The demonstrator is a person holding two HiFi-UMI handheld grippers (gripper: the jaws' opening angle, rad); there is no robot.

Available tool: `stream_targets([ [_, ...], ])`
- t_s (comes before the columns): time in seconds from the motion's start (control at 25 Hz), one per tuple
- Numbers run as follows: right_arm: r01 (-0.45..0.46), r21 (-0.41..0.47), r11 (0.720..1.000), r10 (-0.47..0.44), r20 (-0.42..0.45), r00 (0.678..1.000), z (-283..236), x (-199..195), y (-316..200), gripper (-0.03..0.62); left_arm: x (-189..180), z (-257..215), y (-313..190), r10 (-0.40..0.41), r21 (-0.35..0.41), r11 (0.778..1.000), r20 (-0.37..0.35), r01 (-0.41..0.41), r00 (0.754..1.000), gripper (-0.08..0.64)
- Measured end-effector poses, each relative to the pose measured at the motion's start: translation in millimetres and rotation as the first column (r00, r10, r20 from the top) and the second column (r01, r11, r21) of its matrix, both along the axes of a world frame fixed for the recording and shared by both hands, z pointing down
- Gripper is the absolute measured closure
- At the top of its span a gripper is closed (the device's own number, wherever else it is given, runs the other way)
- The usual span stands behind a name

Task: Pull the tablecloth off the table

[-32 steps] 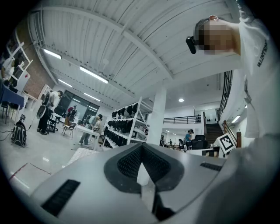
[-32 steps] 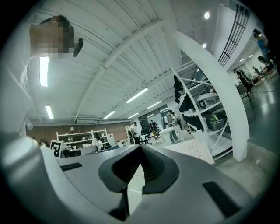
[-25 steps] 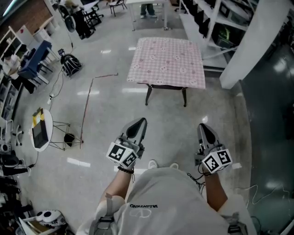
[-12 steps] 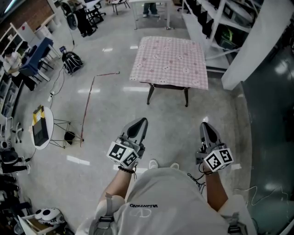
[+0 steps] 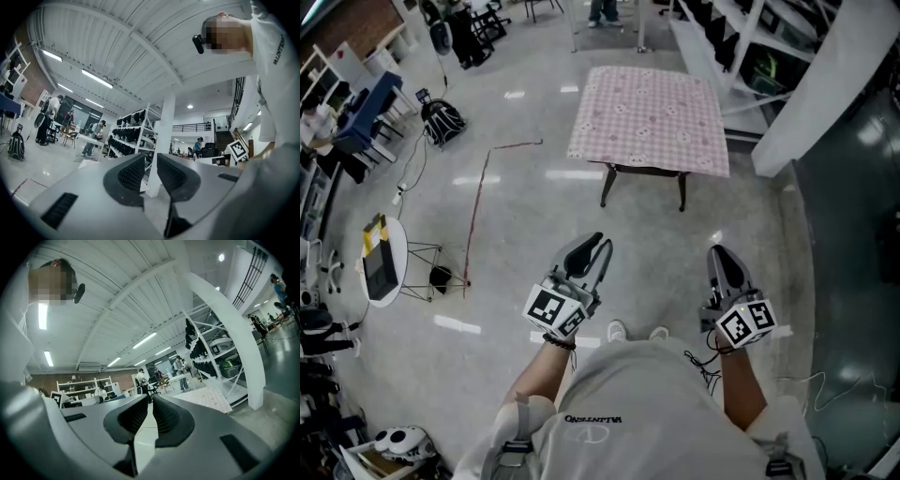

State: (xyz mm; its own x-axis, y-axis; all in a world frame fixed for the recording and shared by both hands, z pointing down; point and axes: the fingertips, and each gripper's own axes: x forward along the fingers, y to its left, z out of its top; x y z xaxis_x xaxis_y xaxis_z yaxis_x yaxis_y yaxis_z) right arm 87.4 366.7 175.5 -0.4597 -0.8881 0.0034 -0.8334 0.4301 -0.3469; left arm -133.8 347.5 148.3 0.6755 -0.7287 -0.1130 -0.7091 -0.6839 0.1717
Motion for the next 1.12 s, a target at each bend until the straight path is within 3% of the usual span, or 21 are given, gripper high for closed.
stream_targets([
  [0.08,0.002,0.000,1.000,-0.002,-0.007,1.000,2,-7,-1,0.530,-5,2,-2,0.004,0.002,1.000,0.000,-0.004,1.000,0.483],
  [0.44,-0.019,-0.014,1.000,0.020,0.010,1.000,5,-25,-9,0.508,-25,8,-12,0.010,-0.019,1.000,-0.031,-0.011,0.999,0.415],
  [1.12,0.021,0.005,1.000,-0.021,0.041,0.999,6,-26,-72,0.492,-10,15,-61,0.011,-0.050,0.999,-0.021,-0.012,1.000,0.413],
])
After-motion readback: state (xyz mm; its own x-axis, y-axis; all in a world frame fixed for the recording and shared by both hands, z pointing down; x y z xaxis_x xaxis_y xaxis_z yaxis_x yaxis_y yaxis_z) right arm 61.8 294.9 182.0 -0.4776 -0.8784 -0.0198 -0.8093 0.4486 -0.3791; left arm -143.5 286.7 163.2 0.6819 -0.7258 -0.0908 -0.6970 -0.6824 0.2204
